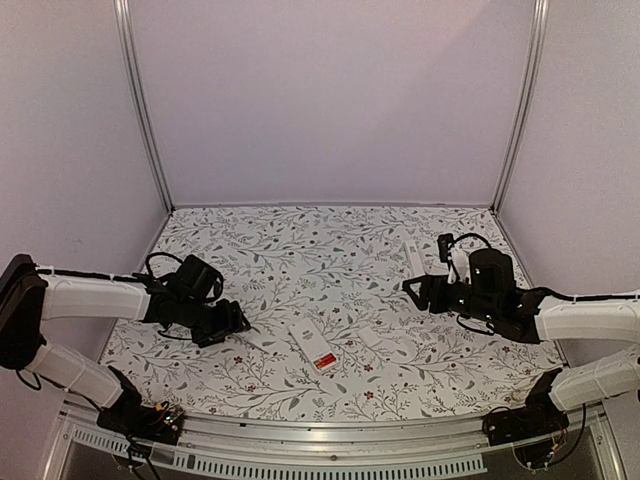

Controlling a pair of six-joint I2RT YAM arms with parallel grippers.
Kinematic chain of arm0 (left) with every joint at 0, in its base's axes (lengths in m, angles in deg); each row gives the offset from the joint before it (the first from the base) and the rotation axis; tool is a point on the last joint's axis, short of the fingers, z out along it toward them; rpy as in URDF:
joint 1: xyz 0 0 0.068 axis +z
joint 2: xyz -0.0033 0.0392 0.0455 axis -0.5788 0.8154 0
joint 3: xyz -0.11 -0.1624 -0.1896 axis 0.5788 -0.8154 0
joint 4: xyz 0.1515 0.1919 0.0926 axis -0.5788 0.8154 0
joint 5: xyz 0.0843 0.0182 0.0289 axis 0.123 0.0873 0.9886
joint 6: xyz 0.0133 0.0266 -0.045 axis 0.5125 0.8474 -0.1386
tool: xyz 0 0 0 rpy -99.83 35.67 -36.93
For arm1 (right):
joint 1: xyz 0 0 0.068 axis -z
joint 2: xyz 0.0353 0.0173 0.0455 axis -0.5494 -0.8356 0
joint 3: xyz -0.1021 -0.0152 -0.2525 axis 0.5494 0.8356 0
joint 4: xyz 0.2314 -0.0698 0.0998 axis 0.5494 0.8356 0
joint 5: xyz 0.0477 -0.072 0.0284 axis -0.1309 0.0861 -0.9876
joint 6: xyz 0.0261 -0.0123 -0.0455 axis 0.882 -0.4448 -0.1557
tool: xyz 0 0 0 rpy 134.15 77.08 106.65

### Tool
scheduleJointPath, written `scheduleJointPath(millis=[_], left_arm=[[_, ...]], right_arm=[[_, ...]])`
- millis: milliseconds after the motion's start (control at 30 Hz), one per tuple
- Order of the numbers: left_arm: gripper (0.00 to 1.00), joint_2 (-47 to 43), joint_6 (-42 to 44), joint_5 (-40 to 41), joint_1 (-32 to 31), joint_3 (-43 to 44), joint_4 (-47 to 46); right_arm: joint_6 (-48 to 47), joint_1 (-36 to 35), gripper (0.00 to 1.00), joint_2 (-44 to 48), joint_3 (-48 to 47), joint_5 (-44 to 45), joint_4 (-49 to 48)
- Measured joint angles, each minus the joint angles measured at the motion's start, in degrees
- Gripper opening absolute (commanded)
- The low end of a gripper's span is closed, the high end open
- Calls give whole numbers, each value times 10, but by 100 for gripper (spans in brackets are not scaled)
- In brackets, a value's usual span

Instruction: Unload the batteries from the remote control

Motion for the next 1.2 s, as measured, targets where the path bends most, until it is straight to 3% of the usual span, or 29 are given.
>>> scheduleJointPath(millis=[133,667,1033,1200], left_arm=[[73,22,3,7,0,9,0],[50,160,82,49,-13,137,30],[30,185,92,140,-79,173,118],[12,188,91,158,-86,175,130]], right_arm=[[-2,0,67,0,0,0,-3],[-2,0,67,10,20,5,-9],[0,0,67,9,20,8,-15],[3,0,67,0,20,8,-17]])
